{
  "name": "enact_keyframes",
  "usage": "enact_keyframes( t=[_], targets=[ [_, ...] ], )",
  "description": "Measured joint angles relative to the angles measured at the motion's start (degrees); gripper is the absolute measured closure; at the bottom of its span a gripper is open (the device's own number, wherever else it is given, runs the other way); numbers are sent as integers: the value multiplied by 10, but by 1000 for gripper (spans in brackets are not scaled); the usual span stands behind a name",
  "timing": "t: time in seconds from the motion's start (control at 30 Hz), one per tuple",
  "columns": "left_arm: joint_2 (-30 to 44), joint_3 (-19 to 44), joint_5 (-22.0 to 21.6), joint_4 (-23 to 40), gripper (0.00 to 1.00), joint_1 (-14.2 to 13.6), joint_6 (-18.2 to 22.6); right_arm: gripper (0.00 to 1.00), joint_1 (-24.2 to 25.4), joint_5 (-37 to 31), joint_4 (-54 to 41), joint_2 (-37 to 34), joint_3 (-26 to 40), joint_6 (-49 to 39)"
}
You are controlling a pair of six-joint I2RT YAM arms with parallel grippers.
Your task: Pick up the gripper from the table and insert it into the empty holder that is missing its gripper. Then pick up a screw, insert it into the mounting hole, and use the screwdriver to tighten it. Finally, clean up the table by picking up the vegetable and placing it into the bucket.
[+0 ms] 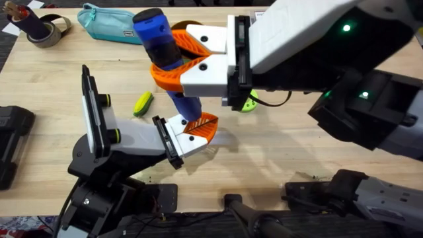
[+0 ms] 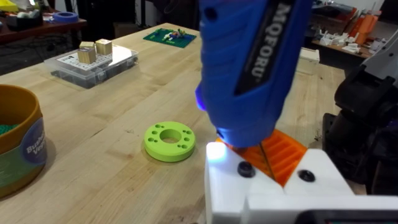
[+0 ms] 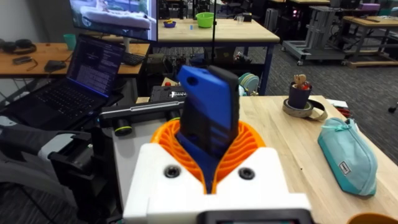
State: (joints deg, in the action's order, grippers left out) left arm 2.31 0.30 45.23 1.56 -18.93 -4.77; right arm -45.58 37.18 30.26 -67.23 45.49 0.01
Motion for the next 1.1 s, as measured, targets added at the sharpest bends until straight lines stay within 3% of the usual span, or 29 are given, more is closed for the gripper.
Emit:
enact_keyframes(
  t=[0.13, 0.4, 0.67, 1.1],
  targets=[
    [0, 0, -1, 14, 990, 0, -2, 968, 0, 3, -6, -5, -3, 2],
    [0, 0, -4, 10, 990, 0, -2, 969, 0, 59, 117, -8, -7, 19],
    [0, 0, -4, 10, 990, 0, -2, 970, 19, 76, 180, 27, -7, 82],
    [0, 0, -4, 10, 990, 0, -2, 969, 50, 93, 189, 21, 21, 164]
  ],
)
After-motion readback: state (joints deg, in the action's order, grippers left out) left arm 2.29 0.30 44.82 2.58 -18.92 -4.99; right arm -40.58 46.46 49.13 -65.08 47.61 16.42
